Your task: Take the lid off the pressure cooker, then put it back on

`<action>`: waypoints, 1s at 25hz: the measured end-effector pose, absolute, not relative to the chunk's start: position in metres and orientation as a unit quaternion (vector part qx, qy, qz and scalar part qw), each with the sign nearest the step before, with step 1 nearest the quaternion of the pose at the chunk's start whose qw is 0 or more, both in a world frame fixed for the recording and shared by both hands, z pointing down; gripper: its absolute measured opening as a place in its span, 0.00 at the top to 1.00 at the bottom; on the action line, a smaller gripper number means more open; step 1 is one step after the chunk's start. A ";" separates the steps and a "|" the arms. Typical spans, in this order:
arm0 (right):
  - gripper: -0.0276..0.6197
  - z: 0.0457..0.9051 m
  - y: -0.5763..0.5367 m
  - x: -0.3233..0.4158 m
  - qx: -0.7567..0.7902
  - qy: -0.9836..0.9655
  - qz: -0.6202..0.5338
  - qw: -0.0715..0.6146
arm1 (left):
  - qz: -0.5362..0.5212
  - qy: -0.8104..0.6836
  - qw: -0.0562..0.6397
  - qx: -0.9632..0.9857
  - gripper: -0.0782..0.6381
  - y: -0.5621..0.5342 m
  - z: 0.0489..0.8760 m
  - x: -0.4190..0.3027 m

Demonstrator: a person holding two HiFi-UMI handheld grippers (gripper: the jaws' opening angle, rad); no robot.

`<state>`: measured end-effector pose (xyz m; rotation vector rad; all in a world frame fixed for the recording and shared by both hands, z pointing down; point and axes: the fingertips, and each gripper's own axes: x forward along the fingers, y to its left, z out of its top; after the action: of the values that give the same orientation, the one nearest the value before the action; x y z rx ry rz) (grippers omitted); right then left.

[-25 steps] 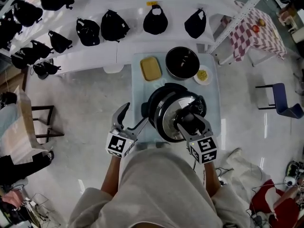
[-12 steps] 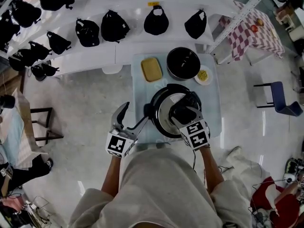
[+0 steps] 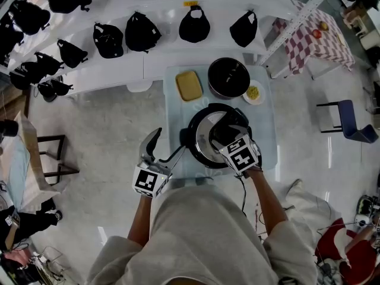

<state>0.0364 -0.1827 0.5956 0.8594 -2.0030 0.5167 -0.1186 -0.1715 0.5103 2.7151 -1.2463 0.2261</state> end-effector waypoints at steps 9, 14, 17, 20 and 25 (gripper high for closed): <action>0.54 0.594 -0.183 0.034 0.336 -0.798 0.215 0.453 | 0.077 -0.413 0.074 0.904 0.40 -0.171 0.512 -0.116; 0.54 0.596 -0.178 0.022 0.285 -0.802 0.180 0.494 | 0.077 -0.410 0.075 0.906 0.40 -0.172 0.512 -0.112; 0.54 0.596 -0.180 0.023 0.293 -0.799 0.188 0.490 | 0.083 -0.412 0.079 0.904 0.40 -0.169 0.518 -0.117; 0.54 0.596 -0.181 0.022 0.266 -0.805 0.178 0.500 | 0.081 -0.417 0.078 0.902 0.40 -0.170 0.516 -0.121; 0.53 0.606 -0.177 0.018 0.207 -0.805 0.147 0.536 | 0.079 -0.421 0.078 0.900 0.40 -0.172 0.513 -0.123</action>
<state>0.0179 -0.1766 0.6059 0.4939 -1.9168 0.3496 -0.1225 -0.1724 0.5131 2.6953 -1.2615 0.2369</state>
